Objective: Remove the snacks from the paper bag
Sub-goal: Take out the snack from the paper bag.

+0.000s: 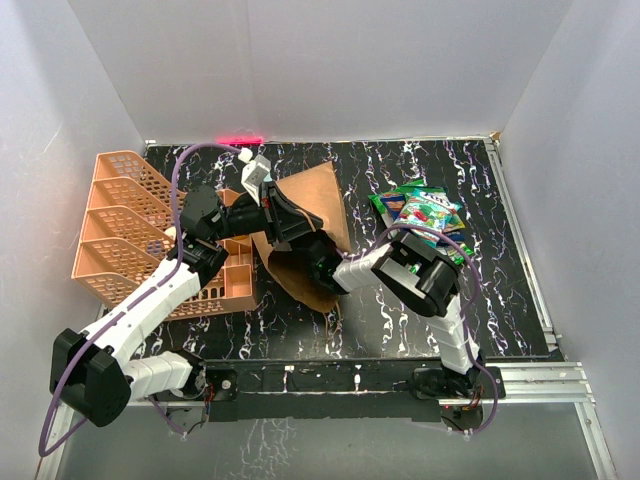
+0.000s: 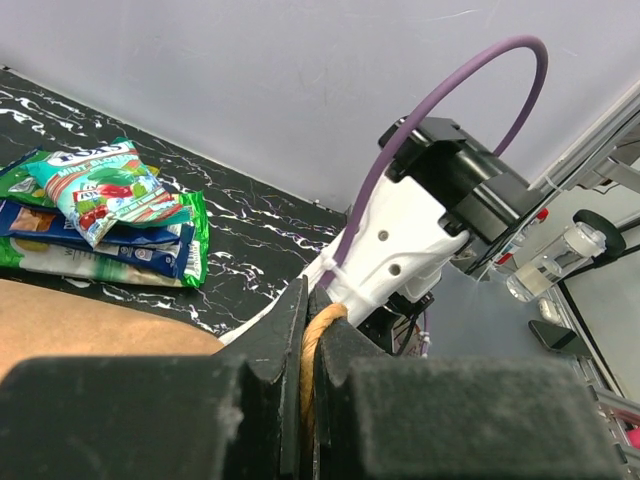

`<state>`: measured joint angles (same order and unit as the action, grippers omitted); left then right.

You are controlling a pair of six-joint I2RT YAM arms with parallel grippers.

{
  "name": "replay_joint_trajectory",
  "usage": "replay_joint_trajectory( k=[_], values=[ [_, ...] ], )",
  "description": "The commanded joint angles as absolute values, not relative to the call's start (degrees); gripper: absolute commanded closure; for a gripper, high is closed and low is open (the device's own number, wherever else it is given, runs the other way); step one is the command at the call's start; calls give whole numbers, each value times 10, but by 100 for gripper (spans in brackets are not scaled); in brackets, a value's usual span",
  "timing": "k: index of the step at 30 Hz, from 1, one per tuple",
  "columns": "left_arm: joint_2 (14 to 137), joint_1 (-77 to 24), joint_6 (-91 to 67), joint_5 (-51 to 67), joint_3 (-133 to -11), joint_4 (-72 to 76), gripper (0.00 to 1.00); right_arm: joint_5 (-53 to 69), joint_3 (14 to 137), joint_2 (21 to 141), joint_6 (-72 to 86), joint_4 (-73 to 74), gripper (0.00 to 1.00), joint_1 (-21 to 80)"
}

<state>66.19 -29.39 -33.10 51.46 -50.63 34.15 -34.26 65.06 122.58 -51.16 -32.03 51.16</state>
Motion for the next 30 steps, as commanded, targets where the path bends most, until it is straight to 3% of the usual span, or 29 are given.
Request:
replay_joint_trajectory(
  k=[1, 7, 12, 30],
  values=[
    [640, -297, -331, 530, -513, 376, 100, -384, 718, 1274, -569, -342, 47, 497],
    [640, -297, -319, 521, -515, 358, 100, -389, 761, 1280, -578, -326, 65, 479],
    [646, -297, -313, 511, -519, 343, 100, -371, 766, 1239, -561, -256, 91, 489],
    [656, -296, -269, 463, -527, 278, 100, -313, 578, 1032, -319, -115, 93, 592]
  ],
)
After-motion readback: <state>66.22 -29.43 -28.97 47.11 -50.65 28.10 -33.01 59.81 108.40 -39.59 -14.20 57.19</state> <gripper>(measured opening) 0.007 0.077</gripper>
